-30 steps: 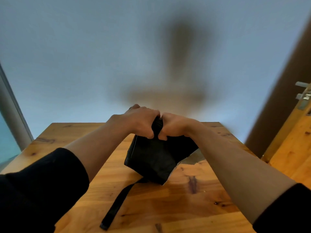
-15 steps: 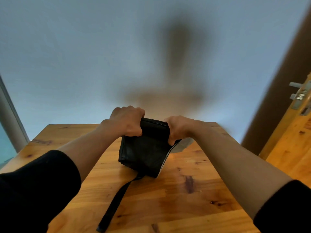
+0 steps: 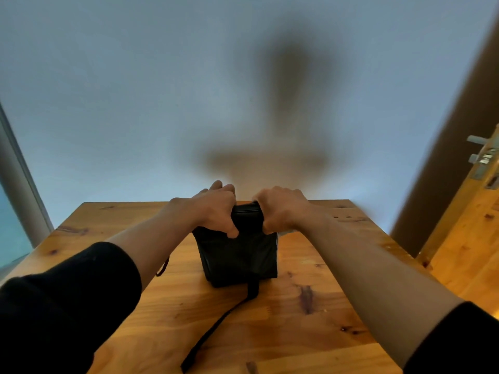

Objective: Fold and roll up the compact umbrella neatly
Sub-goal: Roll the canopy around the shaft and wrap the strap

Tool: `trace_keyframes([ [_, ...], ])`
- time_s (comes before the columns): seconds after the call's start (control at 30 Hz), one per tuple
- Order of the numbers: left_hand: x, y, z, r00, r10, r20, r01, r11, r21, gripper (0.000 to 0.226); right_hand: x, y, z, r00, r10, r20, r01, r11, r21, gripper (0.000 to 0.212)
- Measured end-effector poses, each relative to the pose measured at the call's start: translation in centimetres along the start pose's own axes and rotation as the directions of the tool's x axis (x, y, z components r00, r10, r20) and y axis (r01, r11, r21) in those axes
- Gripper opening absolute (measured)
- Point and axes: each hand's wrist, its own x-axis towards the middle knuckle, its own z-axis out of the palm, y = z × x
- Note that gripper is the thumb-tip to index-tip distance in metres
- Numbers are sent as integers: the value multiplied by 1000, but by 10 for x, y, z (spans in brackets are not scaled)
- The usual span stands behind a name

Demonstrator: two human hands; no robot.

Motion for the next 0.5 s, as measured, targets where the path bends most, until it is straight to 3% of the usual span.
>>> trace_keyframes([
  [0.13,-3,6,-3,999,21,49,-12,983,-183,38,-3,-4,-7,999,-31,-28,31,1000,-5,40],
  [0.27,-4,5,-10,986,-67,153,82,993,-89,21,-5,-10,-7,998,-62,-32,61,998,-23,48],
  [0.5,-11,1,-8,987,-90,132,113,977,-181,16,-4,2,-5,999,-5,-34,4,999,-37,39],
])
